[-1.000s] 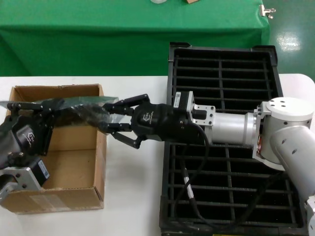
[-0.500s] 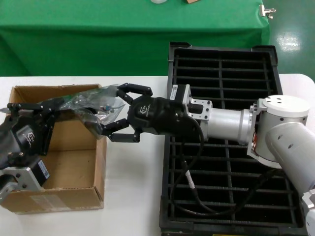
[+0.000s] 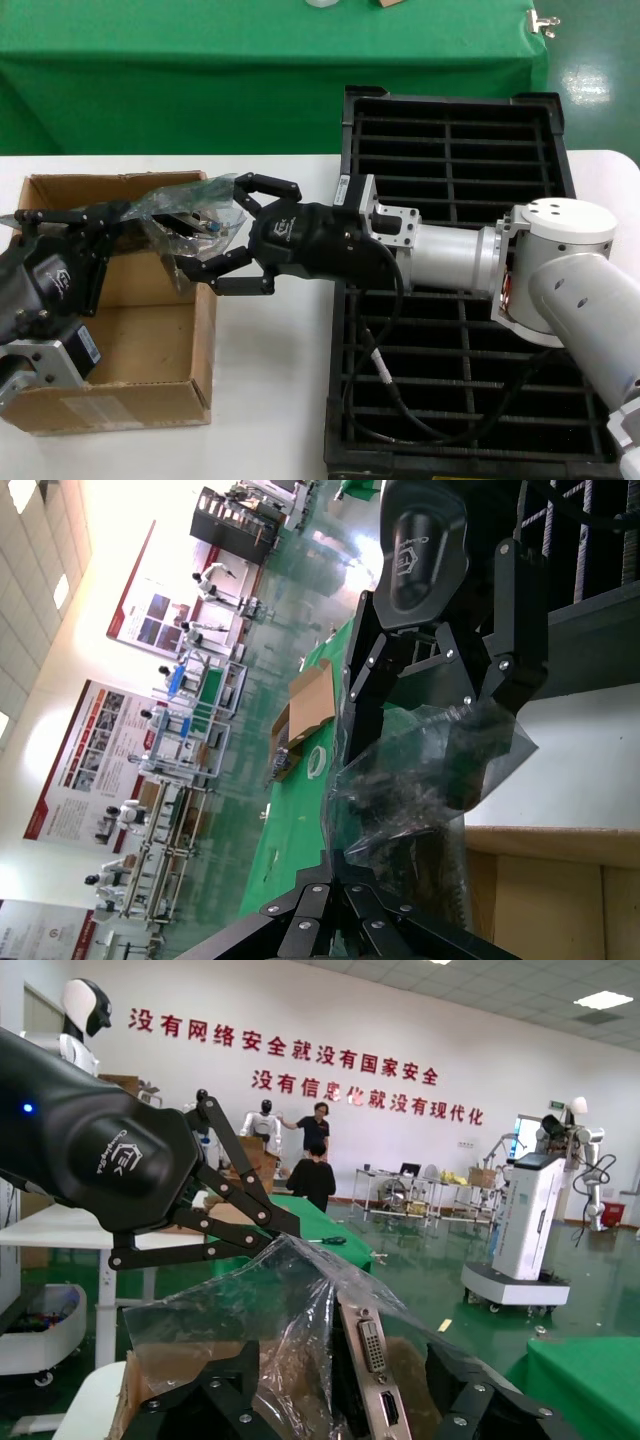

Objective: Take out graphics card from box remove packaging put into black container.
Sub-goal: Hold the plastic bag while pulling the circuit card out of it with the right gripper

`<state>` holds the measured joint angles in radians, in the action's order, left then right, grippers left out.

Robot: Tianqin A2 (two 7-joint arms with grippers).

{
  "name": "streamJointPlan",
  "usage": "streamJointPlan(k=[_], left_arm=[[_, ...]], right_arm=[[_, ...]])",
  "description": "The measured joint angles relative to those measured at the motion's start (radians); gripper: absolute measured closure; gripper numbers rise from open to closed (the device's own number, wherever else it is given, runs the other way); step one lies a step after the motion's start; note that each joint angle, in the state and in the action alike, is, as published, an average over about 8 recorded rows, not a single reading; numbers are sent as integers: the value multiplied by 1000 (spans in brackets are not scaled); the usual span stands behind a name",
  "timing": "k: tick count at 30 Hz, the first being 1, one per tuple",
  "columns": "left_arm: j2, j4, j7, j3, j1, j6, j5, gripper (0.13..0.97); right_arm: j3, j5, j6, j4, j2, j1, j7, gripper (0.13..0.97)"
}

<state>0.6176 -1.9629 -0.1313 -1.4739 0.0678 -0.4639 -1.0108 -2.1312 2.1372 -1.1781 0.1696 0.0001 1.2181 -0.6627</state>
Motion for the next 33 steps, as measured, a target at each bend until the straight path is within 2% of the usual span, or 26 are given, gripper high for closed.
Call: streamJointPlan(k=[10, 27, 33], left_arm=[[0, 0, 0, 0, 0, 0, 0, 958], [0, 0, 0, 0, 0, 0, 0, 958], [0, 0, 0, 0, 0, 0, 0, 958]], right_arm=[[-94, 87, 10, 13, 0, -4, 10, 562], [-185, 170, 3, 16, 0, -5, 13, 852], [-181, 168, -6, 14, 0, -7, 13, 885]])
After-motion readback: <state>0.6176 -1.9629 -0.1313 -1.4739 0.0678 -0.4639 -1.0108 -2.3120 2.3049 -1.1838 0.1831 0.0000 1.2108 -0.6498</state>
